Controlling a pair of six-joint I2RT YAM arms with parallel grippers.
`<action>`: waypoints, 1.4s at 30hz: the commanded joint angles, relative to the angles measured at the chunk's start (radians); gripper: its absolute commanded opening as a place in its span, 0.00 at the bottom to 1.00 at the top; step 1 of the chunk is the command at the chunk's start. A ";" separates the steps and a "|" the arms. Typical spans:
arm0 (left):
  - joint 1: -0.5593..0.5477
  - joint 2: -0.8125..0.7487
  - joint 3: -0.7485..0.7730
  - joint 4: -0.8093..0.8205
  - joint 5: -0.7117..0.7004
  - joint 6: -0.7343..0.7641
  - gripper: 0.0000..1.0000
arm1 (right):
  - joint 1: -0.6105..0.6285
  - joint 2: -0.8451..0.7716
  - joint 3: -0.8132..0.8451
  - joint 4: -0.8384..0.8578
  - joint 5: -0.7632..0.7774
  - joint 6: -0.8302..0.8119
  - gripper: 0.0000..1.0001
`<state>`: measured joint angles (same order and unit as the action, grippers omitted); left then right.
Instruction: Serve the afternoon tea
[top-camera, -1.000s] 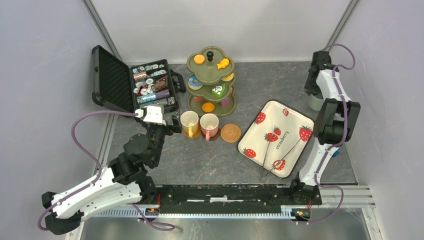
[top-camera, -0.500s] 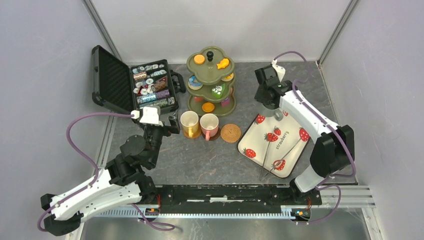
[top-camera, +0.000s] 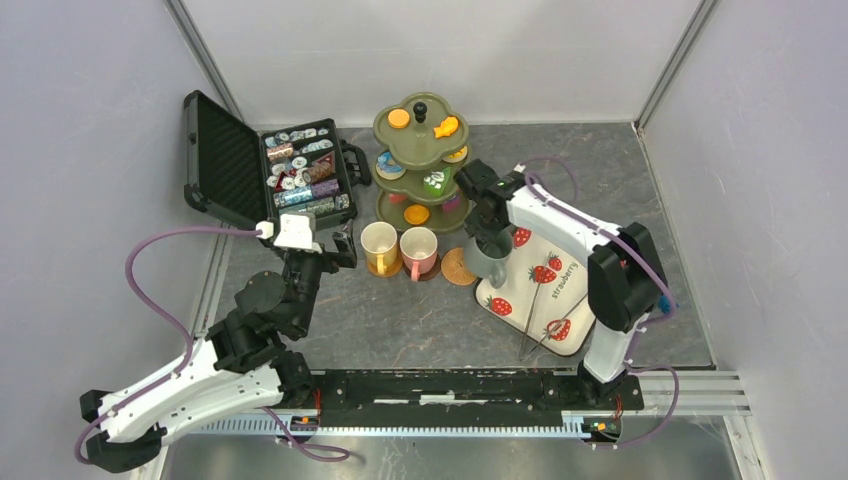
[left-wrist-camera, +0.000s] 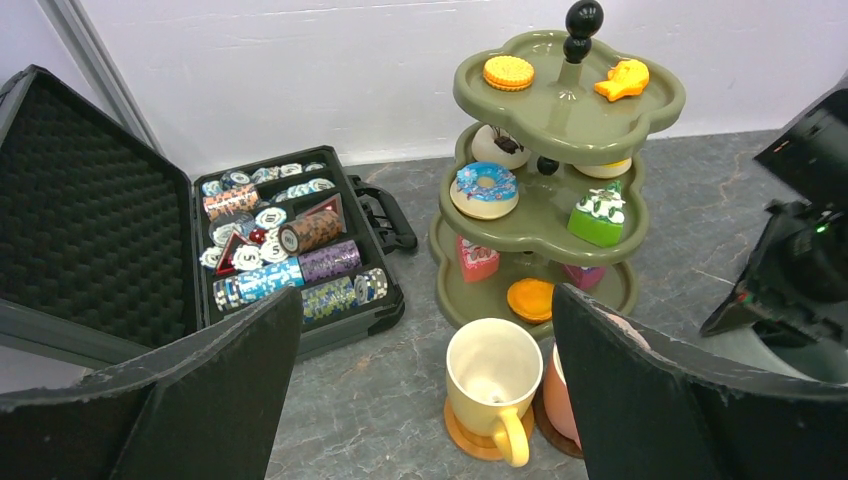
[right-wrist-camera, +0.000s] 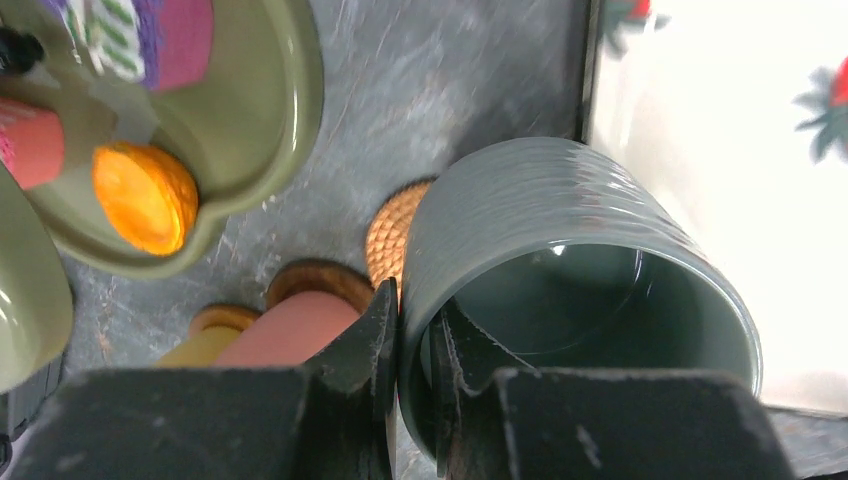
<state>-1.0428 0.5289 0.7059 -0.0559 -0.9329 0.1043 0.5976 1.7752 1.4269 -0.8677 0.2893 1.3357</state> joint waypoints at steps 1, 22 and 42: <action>0.003 -0.005 0.035 0.015 -0.004 -0.021 1.00 | 0.073 0.031 0.106 -0.062 0.005 0.222 0.00; 0.003 -0.043 0.043 0.001 0.011 -0.027 1.00 | 0.125 0.208 0.298 -0.217 0.029 0.400 0.00; 0.002 -0.085 0.041 0.005 -0.001 -0.023 1.00 | 0.185 0.256 0.369 -0.301 0.226 0.445 0.00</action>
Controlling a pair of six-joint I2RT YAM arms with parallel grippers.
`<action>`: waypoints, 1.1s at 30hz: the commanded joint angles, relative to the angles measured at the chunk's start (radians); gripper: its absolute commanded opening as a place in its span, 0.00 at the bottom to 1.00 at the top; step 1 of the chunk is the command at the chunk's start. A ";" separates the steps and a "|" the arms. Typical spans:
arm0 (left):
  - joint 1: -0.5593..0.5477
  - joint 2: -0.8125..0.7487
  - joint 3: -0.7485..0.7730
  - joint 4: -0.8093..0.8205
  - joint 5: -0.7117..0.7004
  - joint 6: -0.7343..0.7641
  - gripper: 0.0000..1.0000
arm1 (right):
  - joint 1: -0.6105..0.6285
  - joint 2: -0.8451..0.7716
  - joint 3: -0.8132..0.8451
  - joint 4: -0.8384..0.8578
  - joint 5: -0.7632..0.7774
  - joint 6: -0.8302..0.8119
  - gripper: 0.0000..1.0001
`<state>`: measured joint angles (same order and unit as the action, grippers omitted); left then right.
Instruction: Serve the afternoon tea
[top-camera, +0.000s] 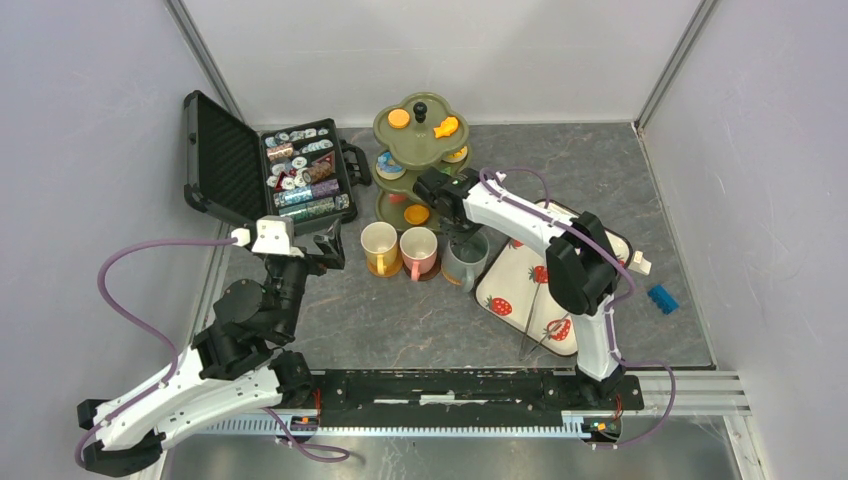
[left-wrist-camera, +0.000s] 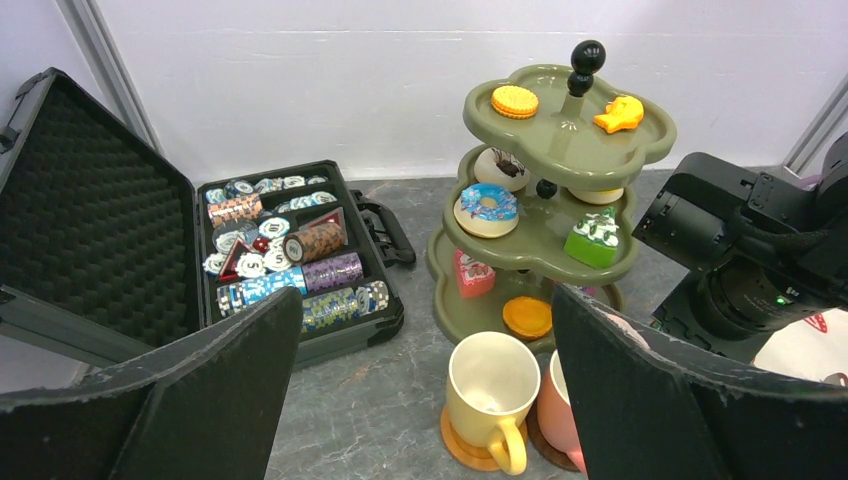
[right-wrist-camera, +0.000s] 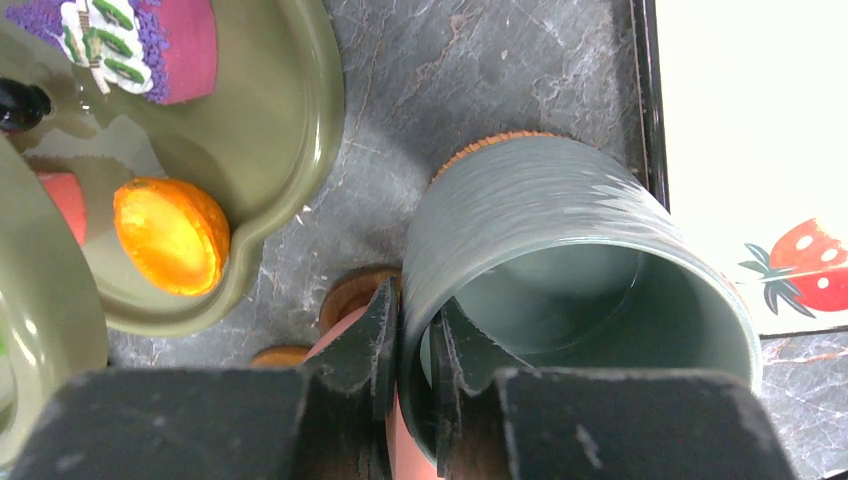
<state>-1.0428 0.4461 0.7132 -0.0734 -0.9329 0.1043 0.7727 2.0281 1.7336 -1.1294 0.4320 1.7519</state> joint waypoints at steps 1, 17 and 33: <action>0.002 -0.002 0.034 0.024 -0.001 -0.023 1.00 | 0.013 0.006 0.064 -0.040 0.088 0.031 0.00; 0.002 0.008 0.032 0.024 -0.001 -0.024 1.00 | 0.039 0.031 0.071 -0.042 0.099 0.044 0.00; 0.002 0.011 0.026 0.028 -0.006 -0.020 1.00 | 0.039 0.054 0.036 -0.013 0.074 0.026 0.13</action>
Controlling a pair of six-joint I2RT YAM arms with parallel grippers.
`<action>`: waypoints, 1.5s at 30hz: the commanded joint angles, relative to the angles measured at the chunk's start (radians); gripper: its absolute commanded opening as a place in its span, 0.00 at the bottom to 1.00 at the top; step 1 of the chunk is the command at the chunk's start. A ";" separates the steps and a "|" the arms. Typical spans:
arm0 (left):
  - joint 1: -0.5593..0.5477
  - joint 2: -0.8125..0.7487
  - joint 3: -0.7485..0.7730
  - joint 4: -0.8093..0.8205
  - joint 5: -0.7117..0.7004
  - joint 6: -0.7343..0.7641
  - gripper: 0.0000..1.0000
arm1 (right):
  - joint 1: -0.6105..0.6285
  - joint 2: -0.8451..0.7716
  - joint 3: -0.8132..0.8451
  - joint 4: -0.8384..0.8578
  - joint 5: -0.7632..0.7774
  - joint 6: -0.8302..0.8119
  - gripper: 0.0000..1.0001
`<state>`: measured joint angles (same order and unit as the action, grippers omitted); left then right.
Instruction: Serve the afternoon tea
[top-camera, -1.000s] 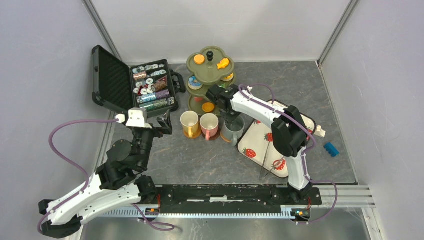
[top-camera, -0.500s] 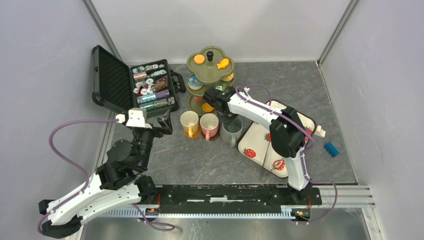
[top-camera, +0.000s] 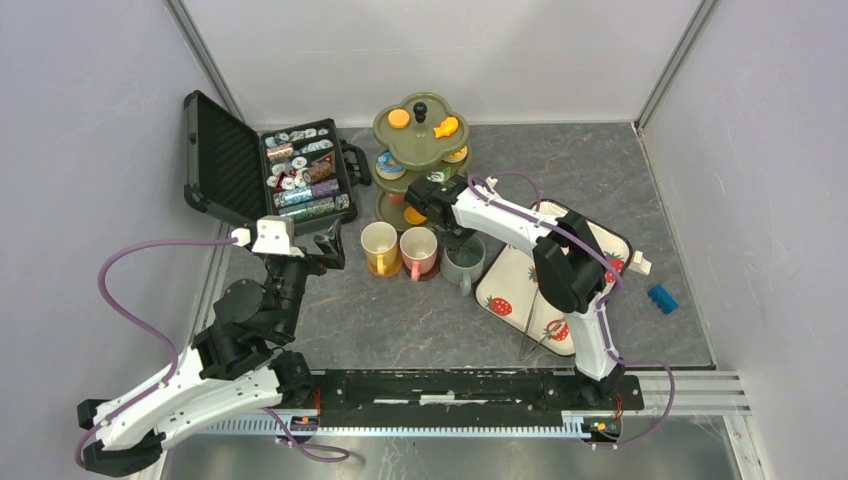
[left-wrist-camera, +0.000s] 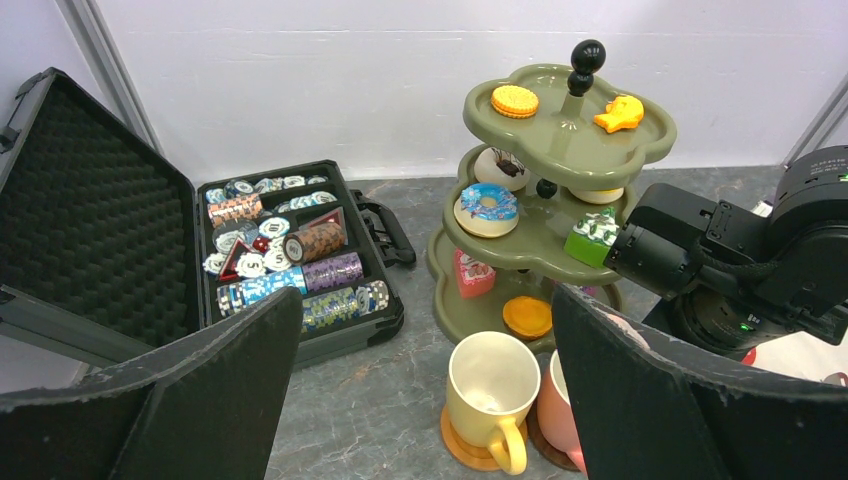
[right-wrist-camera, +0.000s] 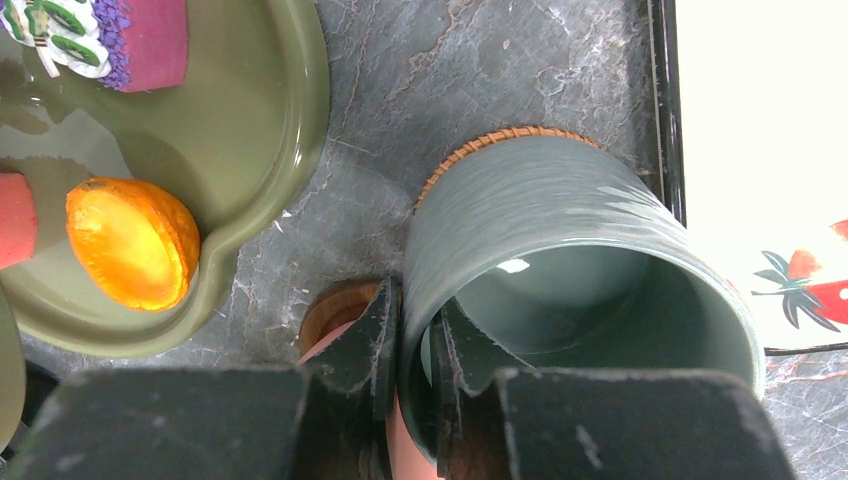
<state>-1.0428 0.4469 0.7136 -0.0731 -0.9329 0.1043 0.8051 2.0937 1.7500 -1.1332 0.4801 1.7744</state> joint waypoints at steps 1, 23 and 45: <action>0.002 0.011 0.026 0.027 -0.006 -0.019 1.00 | 0.007 -0.015 0.019 -0.008 0.029 0.002 0.18; 0.003 0.093 0.014 0.053 -0.053 0.020 1.00 | 0.007 -0.412 -0.127 0.109 0.121 -0.269 0.81; 0.003 0.289 0.376 0.066 -0.062 0.038 1.00 | 0.007 -1.566 -0.853 0.942 0.211 -1.716 0.98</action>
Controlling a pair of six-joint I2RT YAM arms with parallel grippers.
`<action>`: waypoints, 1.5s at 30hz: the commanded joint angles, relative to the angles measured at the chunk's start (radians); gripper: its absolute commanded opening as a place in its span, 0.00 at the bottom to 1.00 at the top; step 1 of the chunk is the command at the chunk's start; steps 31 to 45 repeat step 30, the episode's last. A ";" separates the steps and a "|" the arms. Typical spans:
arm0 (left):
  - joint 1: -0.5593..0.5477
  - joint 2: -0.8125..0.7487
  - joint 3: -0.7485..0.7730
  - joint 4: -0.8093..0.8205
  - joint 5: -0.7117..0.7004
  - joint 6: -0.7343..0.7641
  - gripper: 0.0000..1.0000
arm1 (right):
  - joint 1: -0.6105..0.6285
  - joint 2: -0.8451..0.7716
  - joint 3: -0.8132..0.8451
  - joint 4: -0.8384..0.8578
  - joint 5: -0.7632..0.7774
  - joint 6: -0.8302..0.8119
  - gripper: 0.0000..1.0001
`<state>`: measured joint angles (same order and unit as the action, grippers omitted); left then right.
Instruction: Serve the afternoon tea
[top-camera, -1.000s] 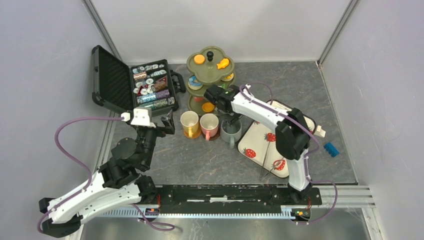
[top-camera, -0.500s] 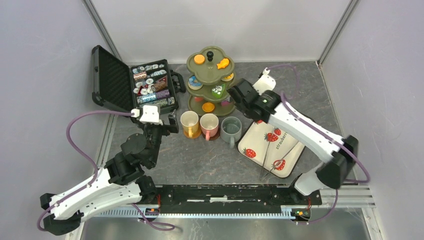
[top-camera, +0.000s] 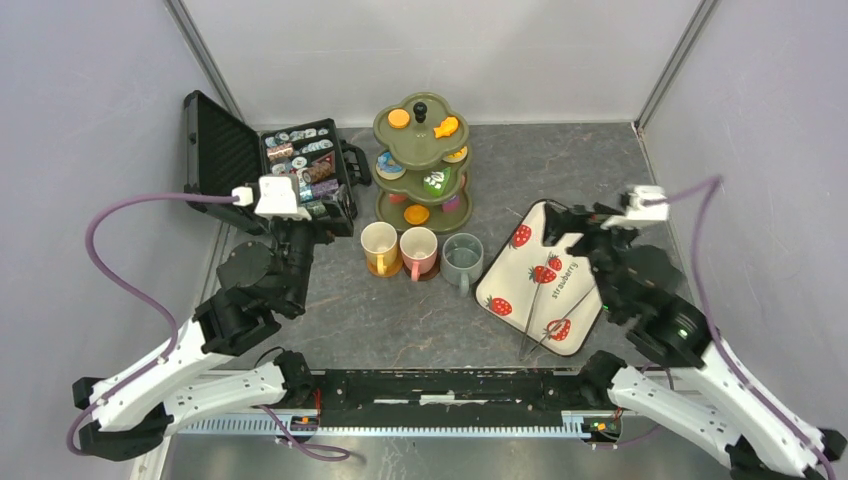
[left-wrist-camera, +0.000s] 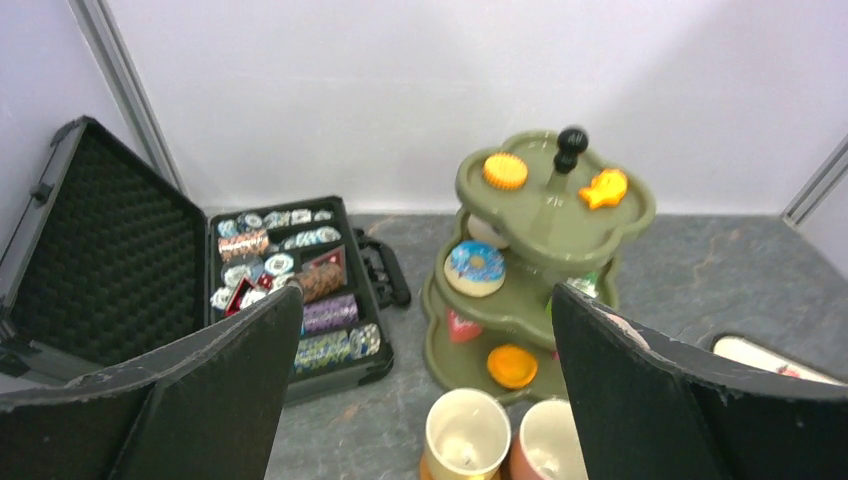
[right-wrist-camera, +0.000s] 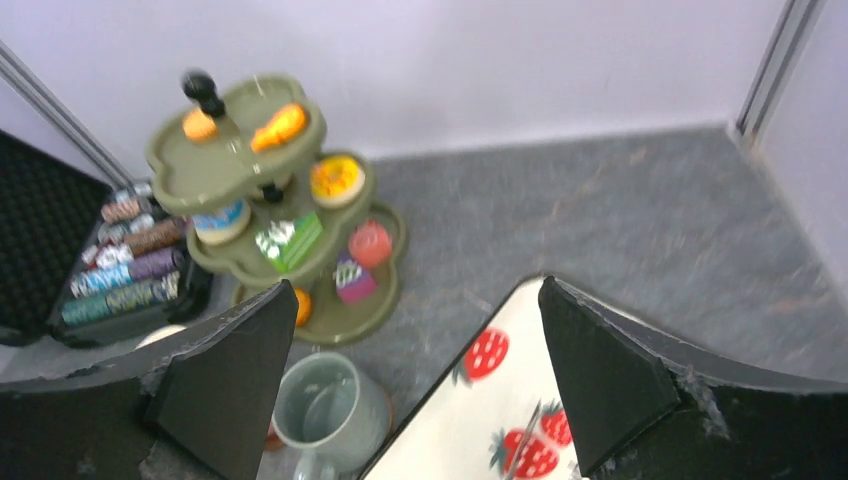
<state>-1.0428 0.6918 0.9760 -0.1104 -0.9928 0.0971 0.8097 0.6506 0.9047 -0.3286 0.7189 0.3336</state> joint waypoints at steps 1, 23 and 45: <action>0.003 0.055 0.133 0.106 0.002 0.055 1.00 | 0.002 -0.155 -0.007 0.129 -0.024 -0.297 0.98; 0.004 0.117 0.366 0.044 0.050 -0.166 1.00 | 0.002 -0.553 0.028 -0.097 -0.015 -0.367 0.98; 0.003 0.110 0.365 0.052 0.048 -0.132 1.00 | 0.003 -0.583 -0.017 -0.050 -0.002 -0.369 0.98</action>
